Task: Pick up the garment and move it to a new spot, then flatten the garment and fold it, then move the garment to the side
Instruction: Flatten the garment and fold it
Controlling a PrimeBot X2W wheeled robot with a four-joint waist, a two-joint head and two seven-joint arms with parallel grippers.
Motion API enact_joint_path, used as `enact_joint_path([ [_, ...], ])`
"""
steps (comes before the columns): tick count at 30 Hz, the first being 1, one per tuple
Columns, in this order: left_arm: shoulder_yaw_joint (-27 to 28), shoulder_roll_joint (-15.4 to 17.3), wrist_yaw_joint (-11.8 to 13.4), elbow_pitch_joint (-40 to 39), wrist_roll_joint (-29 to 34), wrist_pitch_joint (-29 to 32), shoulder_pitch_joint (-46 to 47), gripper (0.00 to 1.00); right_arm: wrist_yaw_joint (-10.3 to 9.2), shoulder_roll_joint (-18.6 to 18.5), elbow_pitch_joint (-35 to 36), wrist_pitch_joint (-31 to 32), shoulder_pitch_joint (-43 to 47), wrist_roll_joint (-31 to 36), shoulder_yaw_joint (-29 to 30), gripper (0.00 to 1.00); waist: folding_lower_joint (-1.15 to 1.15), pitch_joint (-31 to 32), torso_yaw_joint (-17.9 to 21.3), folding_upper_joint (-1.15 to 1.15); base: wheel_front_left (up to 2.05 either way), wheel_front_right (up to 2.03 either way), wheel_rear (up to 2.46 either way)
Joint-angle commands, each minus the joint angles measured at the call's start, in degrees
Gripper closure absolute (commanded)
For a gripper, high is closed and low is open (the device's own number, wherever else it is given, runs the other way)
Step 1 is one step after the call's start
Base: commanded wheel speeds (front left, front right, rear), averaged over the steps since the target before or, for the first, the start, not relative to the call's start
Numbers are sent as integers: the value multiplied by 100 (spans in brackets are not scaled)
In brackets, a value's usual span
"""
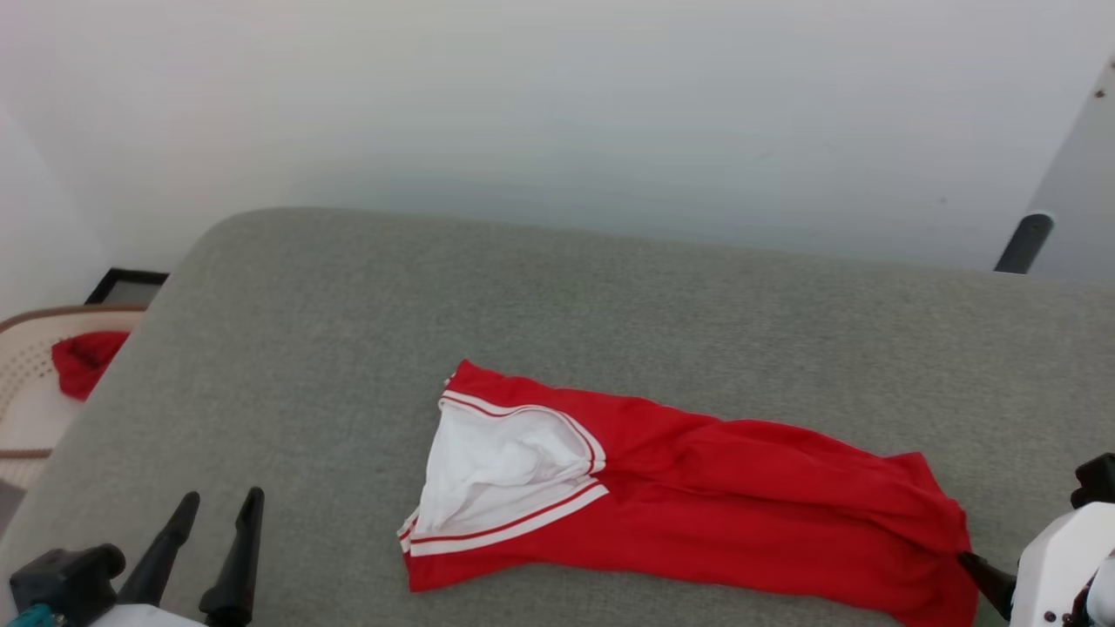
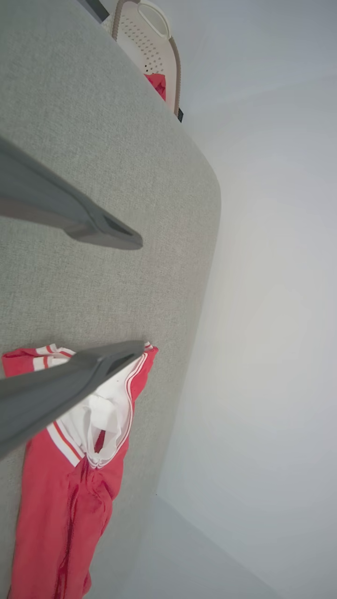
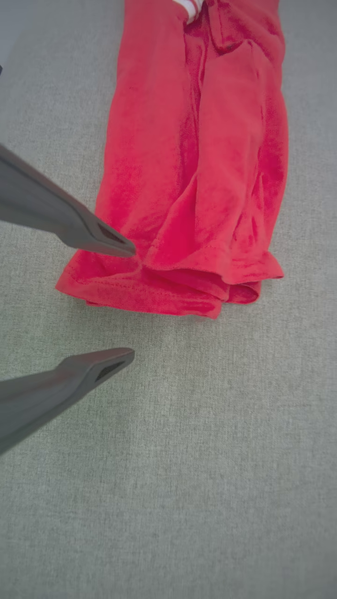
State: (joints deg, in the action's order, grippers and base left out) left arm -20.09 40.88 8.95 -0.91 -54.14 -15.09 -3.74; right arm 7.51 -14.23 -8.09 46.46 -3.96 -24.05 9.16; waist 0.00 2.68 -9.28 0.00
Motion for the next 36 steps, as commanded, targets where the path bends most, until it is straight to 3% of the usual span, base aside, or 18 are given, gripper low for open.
enact_joint_path([
  [1, 82, -68, -58, -21, 106, -1, -71, 0, -4, -19, -77, 47, -101, 62, 26, 0, 0, -80, -114, 0, 0, 0, 0],
  [13, 749, -848, -431, -75, 735, 0, -211, 0, -4, -81, -886, 289, -759, 298, 148, 0, 0, -591, -548, 0, 0, 0, 0],
  [23, 905, -1337, -757, 113, 955, -1, 19, 0, 0, 78, -1753, 487, -1246, 253, -60, 0, 0, -971, -742, 0, 0, 0, 0],
  [24, 918, -1370, -782, 136, 967, -1, 33, 0, 0, 85, -1805, 512, -1279, 200, -140, 67, 0, -990, -748, 0, 0, 0, 0],
  [25, 938, -1401, -803, 159, 984, -1, 37, 0, 1, 77, -1853, 544, -1298, 147, -216, 100, 0, -1003, -753, 0, 0, 0, 0],
  [36, 1217, -1711, -971, 315, 1134, -1, -63, 0, -12, -634, -1902, 314, -1599, -139, -432, 100, 0, -1019, -660, 0, 0, 0, 0],
])
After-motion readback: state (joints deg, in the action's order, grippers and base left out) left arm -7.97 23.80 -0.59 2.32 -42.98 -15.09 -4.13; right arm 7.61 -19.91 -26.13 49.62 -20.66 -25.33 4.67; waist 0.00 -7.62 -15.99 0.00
